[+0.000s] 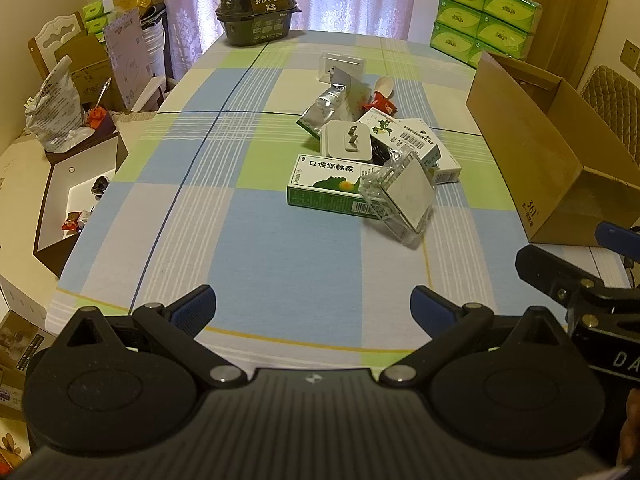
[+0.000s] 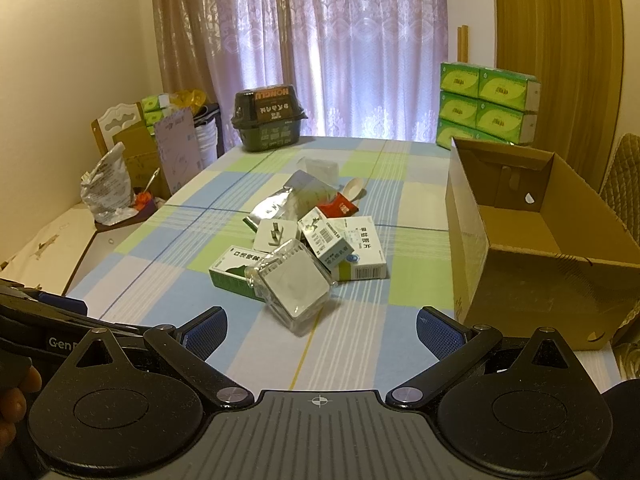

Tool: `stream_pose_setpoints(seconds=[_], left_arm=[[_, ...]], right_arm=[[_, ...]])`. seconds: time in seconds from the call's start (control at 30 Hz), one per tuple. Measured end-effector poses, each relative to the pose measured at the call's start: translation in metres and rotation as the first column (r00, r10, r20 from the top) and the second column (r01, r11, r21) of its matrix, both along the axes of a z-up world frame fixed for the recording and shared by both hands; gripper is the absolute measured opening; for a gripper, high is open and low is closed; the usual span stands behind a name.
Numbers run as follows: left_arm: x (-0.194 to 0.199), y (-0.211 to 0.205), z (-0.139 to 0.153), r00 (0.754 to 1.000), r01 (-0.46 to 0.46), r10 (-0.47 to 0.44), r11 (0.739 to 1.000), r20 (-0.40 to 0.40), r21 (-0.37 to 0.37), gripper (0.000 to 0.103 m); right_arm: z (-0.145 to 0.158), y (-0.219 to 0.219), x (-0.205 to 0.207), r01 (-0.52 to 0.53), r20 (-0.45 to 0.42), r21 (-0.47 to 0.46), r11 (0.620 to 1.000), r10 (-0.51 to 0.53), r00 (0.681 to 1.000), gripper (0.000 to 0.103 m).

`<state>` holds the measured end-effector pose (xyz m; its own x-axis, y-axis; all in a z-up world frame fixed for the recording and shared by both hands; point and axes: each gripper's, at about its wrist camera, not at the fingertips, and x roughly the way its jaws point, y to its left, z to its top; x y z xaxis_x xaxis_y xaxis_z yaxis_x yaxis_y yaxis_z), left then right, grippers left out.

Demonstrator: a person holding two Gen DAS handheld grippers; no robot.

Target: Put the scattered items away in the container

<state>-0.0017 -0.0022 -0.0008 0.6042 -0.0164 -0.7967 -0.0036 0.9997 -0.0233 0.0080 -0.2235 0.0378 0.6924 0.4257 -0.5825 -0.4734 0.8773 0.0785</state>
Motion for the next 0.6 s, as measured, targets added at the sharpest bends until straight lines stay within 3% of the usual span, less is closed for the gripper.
stream_pose_setpoints(seconds=[0.27, 0.4, 0.6], left_arm=[[0.006, 0.018, -0.002, 1.000, 0.020, -0.020, 0.999, 0.018, -0.033, 0.102], [0.019, 0.026, -0.006, 0.996, 0.090, -0.090, 0.996, 0.023, 0.027, 0.102], [0.043, 0.040, -0.007, 0.973, 0.215, -0.222, 0.971, 0.070, 0.101, 0.102]], right_arm=[[-0.007, 0.007, 0.010, -0.070, -0.001, -0.068, 0.995, 0.070, 0.998, 0.103], [-0.017, 0.016, 0.025, -0.164, -0.001, -0.137, 0.977, 0.165, 0.986, 0.103], [-0.028, 0.036, 0.052, -0.315, 0.027, -0.233, 0.920, 0.329, 0.944, 0.103]])
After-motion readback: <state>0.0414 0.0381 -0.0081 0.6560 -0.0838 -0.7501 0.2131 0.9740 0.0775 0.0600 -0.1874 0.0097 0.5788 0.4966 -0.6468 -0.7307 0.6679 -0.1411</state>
